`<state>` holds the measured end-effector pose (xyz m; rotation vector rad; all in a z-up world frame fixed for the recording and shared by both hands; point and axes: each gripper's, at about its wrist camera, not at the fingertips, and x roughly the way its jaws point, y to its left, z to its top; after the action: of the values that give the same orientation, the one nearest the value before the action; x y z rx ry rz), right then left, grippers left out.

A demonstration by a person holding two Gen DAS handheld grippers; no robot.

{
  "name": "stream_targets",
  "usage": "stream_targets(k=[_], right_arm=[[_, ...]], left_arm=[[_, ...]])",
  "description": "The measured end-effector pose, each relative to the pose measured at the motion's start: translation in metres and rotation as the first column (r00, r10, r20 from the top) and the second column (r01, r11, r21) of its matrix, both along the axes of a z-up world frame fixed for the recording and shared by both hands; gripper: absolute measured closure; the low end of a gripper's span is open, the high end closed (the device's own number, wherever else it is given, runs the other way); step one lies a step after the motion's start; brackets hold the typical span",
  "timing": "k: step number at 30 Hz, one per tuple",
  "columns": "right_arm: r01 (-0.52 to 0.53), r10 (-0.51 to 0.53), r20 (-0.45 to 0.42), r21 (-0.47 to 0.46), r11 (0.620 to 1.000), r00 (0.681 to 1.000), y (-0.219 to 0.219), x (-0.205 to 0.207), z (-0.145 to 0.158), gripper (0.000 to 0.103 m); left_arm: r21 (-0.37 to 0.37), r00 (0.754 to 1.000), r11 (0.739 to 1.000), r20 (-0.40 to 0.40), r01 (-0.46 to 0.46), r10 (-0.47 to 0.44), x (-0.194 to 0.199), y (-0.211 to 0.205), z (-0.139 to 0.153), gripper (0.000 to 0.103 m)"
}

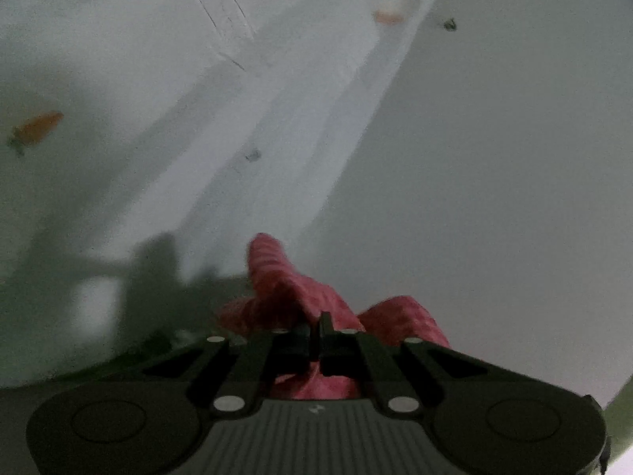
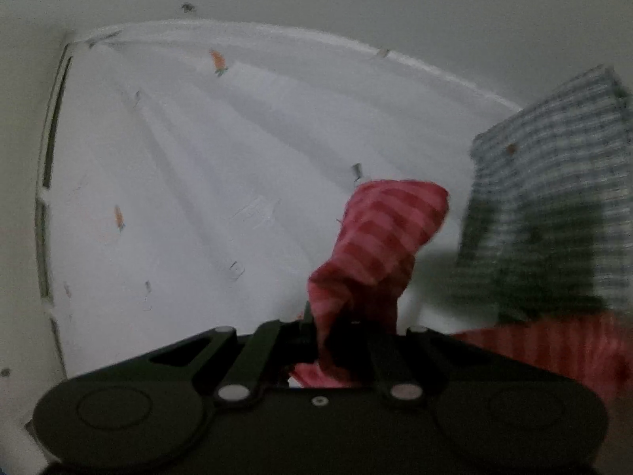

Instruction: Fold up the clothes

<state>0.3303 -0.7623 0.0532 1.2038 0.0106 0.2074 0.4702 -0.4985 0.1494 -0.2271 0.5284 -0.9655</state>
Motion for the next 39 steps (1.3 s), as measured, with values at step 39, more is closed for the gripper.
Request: stream_targets(k=[39], right_arm=[[-0.453,0.439,-0.117,-0.139,0.881,0.891,0.408,0.06,-0.057,0.1]], left_arm=[[0.033,0.837,0.84,-0.081,-0.541,0.542,-0.08,0.502,-0.071,0.101]])
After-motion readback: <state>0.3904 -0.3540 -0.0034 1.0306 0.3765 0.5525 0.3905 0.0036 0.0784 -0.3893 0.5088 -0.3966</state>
